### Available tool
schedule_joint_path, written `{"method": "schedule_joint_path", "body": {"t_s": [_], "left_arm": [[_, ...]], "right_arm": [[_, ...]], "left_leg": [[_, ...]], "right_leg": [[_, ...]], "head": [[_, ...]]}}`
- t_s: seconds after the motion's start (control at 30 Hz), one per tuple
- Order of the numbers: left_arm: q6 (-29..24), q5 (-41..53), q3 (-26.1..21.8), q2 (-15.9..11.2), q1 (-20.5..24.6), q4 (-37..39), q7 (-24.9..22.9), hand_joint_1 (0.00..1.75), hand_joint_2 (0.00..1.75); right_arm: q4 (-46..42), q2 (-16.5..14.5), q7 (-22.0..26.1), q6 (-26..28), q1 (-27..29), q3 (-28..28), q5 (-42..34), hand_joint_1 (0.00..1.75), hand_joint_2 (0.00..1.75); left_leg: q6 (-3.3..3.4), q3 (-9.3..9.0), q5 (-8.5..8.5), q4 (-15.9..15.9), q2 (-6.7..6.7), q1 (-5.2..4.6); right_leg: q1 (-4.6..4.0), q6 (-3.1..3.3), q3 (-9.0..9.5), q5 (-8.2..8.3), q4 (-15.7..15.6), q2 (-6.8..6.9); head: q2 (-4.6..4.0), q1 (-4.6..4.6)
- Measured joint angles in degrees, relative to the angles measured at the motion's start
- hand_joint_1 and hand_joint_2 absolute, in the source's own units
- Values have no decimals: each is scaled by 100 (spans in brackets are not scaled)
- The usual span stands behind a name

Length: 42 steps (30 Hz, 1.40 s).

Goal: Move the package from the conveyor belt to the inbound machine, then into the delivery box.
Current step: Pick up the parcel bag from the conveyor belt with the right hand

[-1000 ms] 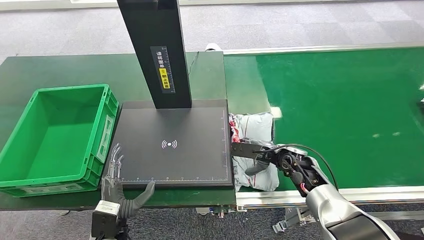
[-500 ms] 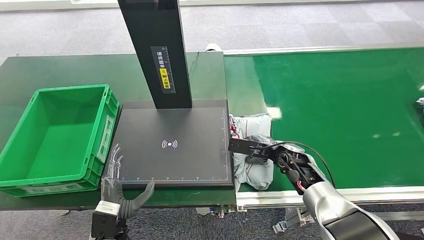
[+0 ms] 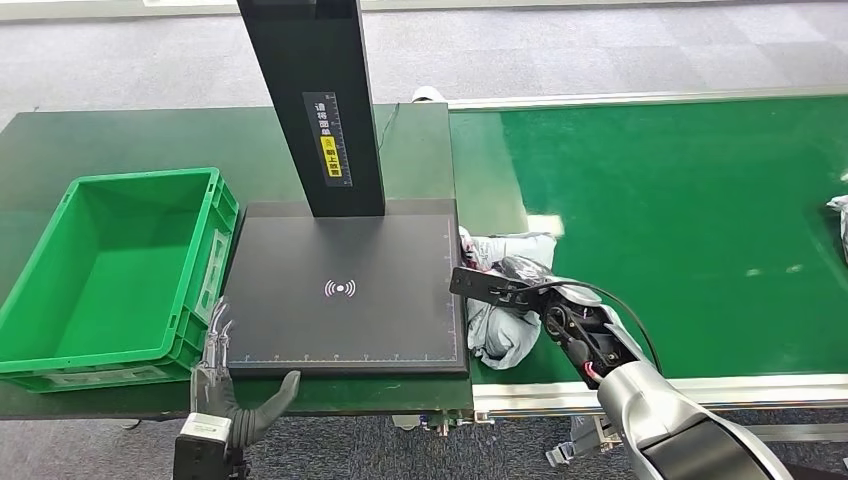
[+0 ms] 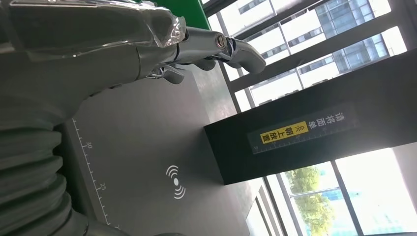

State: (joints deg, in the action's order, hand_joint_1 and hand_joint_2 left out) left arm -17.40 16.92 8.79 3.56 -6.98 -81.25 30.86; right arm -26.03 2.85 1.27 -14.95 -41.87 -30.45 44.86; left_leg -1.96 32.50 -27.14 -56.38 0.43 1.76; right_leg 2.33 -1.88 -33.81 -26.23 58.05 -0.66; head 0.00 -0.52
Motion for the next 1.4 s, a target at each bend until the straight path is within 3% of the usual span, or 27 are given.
{"method": "schedule_joint_path", "body": {"t_s": [0.43, 0.73, 0.97, 1.17, 1.4], "left_arm": [[4, 5, -62, 2, -75, -77, 0, 0, 175], [89, 87, -178, 34, -295, -231, 94, 0, 175], [113, 162, -273, 158, -460, -367, 238, 0, 175], [200, 184, -298, 236, -462, -454, 222, 0, 175], [302, 200, -303, 269, -383, -474, 215, 0, 175]], "right_arm": [[-23, 1, -38, 149, 18, -53, 36, 175, 175], [-496, 2, 2, 1507, 156, 334, -352, 175, 175], [-2234, -53, 1204, 2869, 743, 1167, -1000, 175, 175], [-3598, -121, 1704, 3303, 1165, 1497, -1119, 175, 175], [-4427, -173, 2119, 3529, 1501, 1583, -1068, 175, 175]], "left_leg": [[0, 4, 0, 0, -1, 0], [0, 13, 0, 0, 0, 0], [0, 25, 0, 0, -1, 1], [0, 24, 0, 0, -1, 0], [0, 22, 0, 1, 2, 1]], "right_leg": [[0, 0, -4, 0, 0, 1], [0, 0, -12, 0, 1, 0], [-1, 0, -26, -1, 1, 2], [-1, 1, -24, -1, 0, 2], [-1, 1, -24, -1, 1, 2]], "head": [[0, 0], [0, 0], [0, 1], [0, 1], [0, 1]]}}
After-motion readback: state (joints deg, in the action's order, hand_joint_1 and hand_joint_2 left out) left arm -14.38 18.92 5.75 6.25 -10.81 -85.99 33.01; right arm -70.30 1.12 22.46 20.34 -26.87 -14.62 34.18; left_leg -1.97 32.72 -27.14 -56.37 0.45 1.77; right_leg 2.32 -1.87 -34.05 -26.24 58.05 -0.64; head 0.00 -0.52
